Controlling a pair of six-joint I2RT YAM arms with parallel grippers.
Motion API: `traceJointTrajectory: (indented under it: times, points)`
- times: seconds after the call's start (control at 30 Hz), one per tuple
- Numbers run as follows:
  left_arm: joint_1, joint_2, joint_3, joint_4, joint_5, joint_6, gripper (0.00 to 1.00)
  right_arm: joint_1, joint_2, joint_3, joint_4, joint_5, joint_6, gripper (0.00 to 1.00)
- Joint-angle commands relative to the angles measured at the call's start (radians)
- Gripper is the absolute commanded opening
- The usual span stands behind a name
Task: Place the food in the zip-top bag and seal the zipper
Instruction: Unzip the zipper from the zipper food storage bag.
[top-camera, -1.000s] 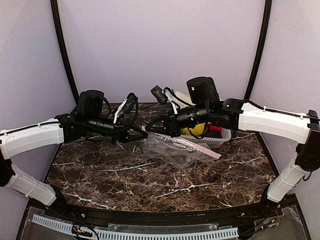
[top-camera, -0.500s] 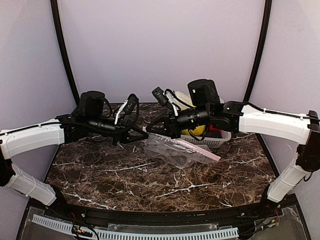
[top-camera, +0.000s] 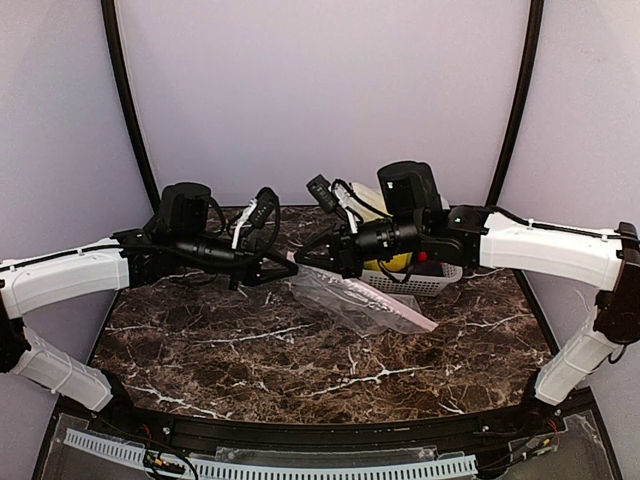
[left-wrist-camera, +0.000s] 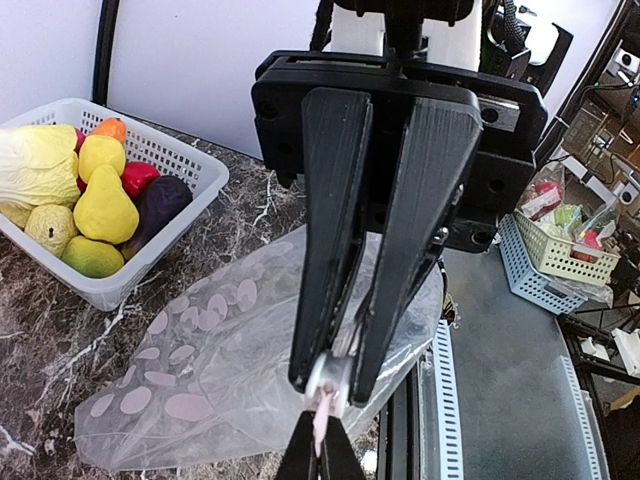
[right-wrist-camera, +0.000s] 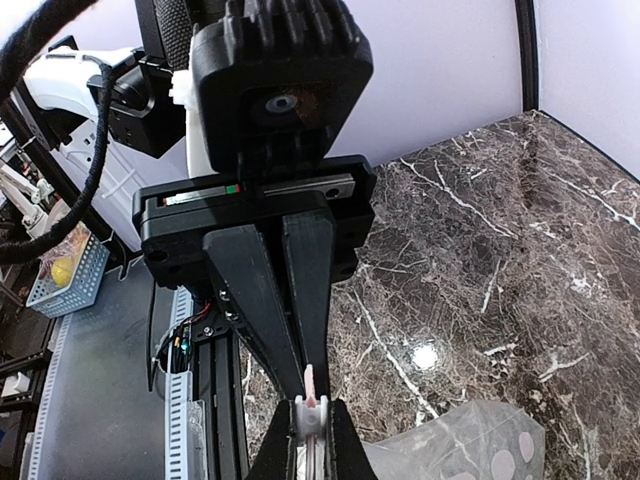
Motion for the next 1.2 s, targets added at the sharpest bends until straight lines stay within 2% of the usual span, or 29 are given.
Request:
traceJointTrajectory:
  times: [0.0, 1.17]
  points:
    - [0.005, -0.030, -0.009, 0.017, -0.034, 0.005, 0.01, 0.008, -0.038, -0.035, -0.025, 0.025, 0.005, 0.00]
    - [0.077, -0.056, -0.031, 0.065, -0.062, -0.048, 0.01, 0.006, -0.060, -0.066, -0.029, 0.062, 0.010, 0.00]
